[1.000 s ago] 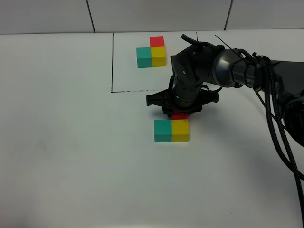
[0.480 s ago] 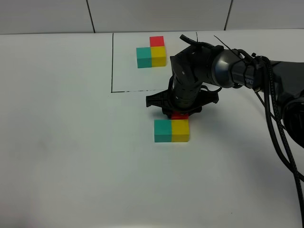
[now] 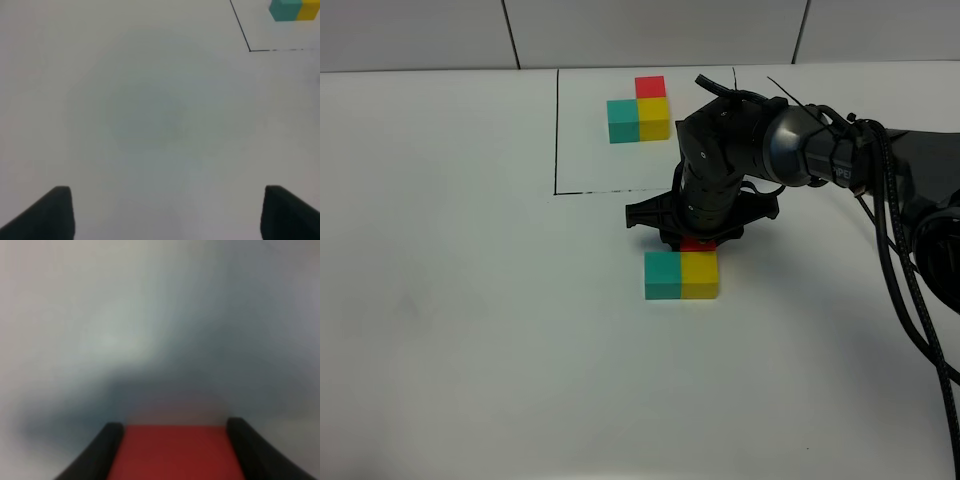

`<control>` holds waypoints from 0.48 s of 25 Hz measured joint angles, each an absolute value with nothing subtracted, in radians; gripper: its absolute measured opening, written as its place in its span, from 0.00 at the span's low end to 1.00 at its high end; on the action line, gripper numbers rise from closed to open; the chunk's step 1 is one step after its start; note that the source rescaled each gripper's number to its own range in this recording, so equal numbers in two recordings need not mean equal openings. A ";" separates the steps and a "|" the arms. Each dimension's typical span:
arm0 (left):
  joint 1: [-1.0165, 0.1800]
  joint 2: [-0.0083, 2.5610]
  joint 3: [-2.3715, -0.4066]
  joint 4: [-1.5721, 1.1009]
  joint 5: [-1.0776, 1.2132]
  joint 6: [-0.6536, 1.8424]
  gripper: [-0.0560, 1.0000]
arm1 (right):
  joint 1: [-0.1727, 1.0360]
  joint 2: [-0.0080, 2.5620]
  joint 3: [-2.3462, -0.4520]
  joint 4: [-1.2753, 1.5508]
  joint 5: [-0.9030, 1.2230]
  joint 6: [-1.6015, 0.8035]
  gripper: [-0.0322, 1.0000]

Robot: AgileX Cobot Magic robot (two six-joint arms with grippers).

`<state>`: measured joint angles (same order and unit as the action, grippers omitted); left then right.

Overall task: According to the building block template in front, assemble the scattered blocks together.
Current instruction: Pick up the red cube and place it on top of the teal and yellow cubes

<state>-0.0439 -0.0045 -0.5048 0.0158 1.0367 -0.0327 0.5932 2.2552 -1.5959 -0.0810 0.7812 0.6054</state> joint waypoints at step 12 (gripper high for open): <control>-0.044 -0.004 -0.505 0.016 1.037 -0.033 0.81 | 0.596 2.255 -1.596 -0.075 0.782 0.597 0.05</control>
